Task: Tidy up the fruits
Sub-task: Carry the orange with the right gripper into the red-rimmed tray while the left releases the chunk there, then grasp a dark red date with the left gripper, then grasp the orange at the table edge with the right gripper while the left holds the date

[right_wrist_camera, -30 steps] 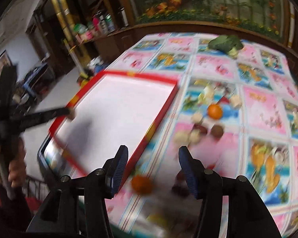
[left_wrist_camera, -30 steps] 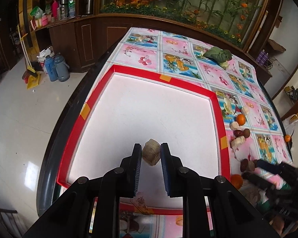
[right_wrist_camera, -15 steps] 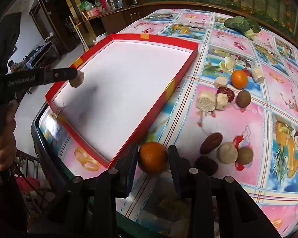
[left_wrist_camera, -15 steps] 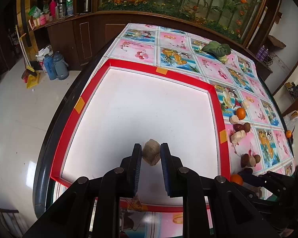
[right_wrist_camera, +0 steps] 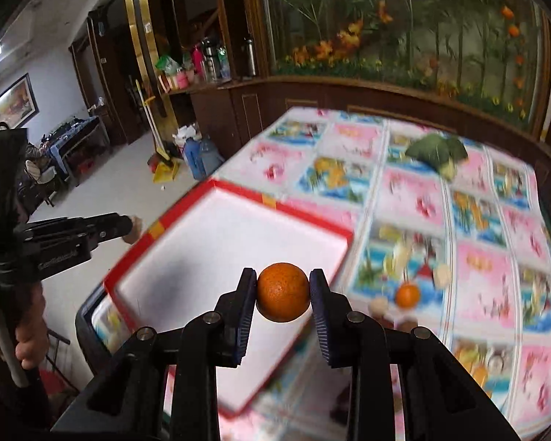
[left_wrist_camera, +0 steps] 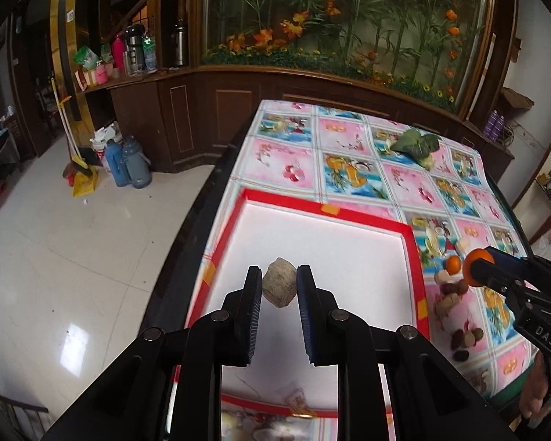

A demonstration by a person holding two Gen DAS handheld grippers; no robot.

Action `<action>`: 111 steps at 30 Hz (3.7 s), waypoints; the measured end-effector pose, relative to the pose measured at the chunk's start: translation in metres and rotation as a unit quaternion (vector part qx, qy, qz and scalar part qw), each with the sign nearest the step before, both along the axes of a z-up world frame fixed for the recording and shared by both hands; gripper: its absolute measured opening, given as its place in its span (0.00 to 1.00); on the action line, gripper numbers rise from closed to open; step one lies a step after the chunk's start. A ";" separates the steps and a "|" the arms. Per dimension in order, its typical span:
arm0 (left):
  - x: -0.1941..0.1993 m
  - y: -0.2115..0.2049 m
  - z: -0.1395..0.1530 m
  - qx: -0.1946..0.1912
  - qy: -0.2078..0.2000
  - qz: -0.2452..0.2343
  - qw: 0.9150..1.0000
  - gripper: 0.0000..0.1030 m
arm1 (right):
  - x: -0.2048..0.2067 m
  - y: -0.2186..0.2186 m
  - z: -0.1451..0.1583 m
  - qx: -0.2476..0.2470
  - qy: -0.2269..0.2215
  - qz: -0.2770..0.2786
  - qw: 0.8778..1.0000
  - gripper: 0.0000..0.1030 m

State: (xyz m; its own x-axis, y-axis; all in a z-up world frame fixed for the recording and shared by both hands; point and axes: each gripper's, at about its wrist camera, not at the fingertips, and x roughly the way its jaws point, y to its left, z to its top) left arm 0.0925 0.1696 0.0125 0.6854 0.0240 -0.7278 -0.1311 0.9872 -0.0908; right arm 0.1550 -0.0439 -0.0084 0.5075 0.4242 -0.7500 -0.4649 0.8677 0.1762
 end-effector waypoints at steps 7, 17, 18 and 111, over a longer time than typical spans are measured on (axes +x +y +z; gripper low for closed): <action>0.019 0.008 -0.033 -0.016 0.040 -0.003 0.999 0.18 | 0.036 0.030 -0.039 0.003 0.043 -0.001 0.999 0.29; 0.044 0.010 -0.084 0.008 0.107 0.004 0.994 0.18 | 0.049 0.050 -0.104 -0.045 0.087 -0.005 0.995 0.29; 0.045 0.010 -0.087 0.009 0.108 0.005 0.994 0.19 | 0.049 0.050 -0.108 -0.054 0.085 -0.008 0.995 0.29; 0.014 -0.223 -0.094 -0.028 0.123 -0.210 0.970 0.24 | 0.037 -0.438 -0.132 -0.129 0.082 -0.411 0.899 0.31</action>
